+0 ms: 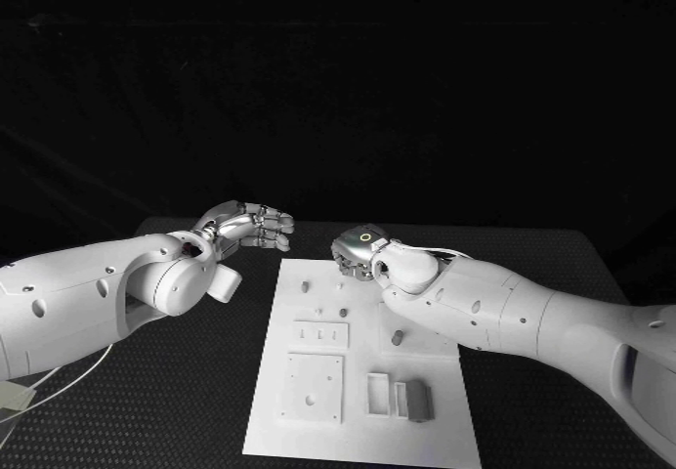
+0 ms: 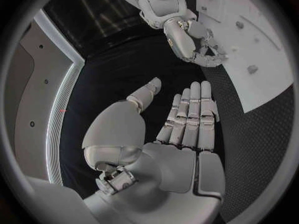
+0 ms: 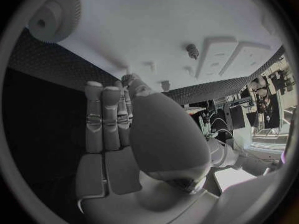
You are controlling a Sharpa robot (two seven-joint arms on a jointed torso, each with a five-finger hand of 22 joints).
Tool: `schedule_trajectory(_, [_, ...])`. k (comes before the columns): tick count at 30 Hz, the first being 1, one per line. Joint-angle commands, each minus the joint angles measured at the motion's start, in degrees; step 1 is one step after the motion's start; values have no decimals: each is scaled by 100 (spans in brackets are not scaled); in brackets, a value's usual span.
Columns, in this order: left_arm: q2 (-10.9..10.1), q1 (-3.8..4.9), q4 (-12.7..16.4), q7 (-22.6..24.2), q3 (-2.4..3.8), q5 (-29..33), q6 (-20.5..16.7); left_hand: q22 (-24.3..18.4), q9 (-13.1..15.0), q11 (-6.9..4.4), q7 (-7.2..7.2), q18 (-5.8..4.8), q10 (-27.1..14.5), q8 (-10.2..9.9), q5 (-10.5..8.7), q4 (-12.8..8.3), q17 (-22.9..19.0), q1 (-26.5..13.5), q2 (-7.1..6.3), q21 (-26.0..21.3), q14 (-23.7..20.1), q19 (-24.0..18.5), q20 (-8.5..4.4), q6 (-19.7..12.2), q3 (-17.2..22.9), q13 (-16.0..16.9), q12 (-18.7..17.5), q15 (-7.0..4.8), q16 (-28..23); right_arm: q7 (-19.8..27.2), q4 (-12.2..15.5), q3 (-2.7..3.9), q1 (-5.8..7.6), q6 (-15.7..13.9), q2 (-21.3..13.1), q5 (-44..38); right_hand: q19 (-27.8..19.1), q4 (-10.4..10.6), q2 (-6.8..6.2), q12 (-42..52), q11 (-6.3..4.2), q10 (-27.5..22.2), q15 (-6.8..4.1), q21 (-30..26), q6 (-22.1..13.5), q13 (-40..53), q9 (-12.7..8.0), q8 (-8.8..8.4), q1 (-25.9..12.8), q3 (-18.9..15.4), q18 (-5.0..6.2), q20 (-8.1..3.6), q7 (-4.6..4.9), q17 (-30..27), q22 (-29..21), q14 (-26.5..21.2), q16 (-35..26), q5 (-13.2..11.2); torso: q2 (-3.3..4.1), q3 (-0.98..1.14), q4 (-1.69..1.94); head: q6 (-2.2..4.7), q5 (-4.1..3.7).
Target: Assemble the parts on the task board
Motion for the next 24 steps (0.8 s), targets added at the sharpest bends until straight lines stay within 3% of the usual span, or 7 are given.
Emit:
schedule_trajectory(1, [1,20,-4,7,6,15,12,5,-2,31,113,23,-1,-35,-22,23,7,-22,-36,-36,-17,-55,-1,-42,0,-9,-24,35,-31,87,-16,-37,-63,204,11,103,-112,1,-13,-66,14,-57,34,1,-105,-15,-6,-55,-57,39,577,6,50,0,116,-90,-5,34,-1,-1,-5,11,-4])
schedule_trajectory(11, [-10,36,-13,-4,6,16,10,4,-2,40,122,19,-17,-38,-22,28,18,-22,-47,-55,-42,-78,10,-55,-3,-16,-28,46,-57,100,-42,-38,-63,211,25,127,-149,-3,-24,-77,29,-59,50,-3,-120,-5,16,-60,-82,57,577,23,58,3,117,-109,-7,33,5,3,-6,56,-23])
schedule_trajectory(19, [-9,42,-5,-3,6,17,13,4,-1,40,122,20,-18,-37,-22,30,22,-21,-47,-57,-44,-81,12,-56,-3,-17,-27,48,-62,102,-45,-39,-63,238,32,134,-157,-4,-25,-82,31,-61,52,-2,-128,-1,23,-64,-91,64,577,27,60,5,117,-114,-8,33,-3,-1,-5,45,-34])
schedule_trajectory(24, [-11,47,-6,-6,6,17,6,5,-1,39,121,20,-19,-37,-22,30,24,-20,-46,-58,-45,-82,12,-57,-3,-17,-27,49,-64,100,-44,-42,-63,222,24,134,-165,-35,58,-83,25,-47,47,10,-119,14,50,-56,-70,124,577,27,58,12,119,-116,2,34,-4,-4,2,53,-49])
